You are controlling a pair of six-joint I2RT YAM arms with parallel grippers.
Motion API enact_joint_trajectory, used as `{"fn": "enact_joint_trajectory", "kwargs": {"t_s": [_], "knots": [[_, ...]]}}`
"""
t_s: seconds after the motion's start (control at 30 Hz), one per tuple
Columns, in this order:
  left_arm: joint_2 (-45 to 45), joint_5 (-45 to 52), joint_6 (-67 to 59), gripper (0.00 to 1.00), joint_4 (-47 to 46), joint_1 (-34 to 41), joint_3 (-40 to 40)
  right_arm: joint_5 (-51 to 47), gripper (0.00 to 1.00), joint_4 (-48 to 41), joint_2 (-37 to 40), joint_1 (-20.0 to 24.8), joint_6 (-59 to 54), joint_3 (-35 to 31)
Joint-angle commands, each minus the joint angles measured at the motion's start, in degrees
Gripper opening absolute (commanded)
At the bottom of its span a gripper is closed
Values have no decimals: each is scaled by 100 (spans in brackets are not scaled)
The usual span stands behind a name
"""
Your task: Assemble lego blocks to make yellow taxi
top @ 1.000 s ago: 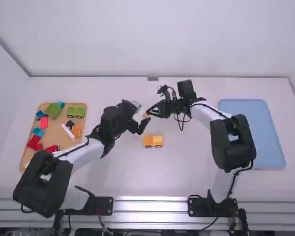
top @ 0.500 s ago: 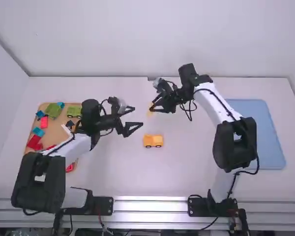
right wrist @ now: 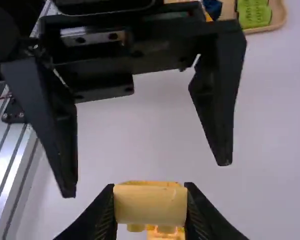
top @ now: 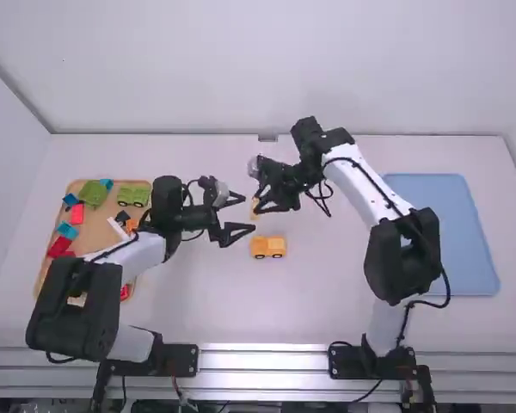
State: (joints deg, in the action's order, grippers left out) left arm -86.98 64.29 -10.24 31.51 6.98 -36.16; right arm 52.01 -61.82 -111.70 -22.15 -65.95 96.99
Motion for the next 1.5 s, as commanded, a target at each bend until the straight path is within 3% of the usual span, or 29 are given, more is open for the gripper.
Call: {"fn": "enact_joint_trajectory", "kwargs": {"t_s": [0.0, 0.47, 0.83, 1.03, 1.23, 1.33, 1.4, 1.47], "knots": [[-37, 81, -90, 100, 4, 52, -144, 20, 20, -59, -70, 39, -308, 216], [-42, -131, -313, 89, 9, 203, -144, 17, 20, -63, -70, -59, -313, 201], [-42, -76, -313, 61, 26, 203, -144, -42, 19, -33, -70, -227, -352, 199], [-42, -72, -315, 52, 22, 201, -144, -46, 19, -26, -70, -219, -352, 199], [-42, -70, -313, 34, 24, 201, -144, -33, 19, 4, -70, -212, -433, 199], [-42, -70, -315, 30, 59, 238, -144, 92, 27, 28, -70, -219, -463, 208], [-42, -70, -310, 27, 162, 240, -144, 131, 42, 50, -70, -175, -459, 269], [-42, -70, -306, 26, 271, 240, -144, 236, 50, 28, -70, -127, -461, 328]]}}
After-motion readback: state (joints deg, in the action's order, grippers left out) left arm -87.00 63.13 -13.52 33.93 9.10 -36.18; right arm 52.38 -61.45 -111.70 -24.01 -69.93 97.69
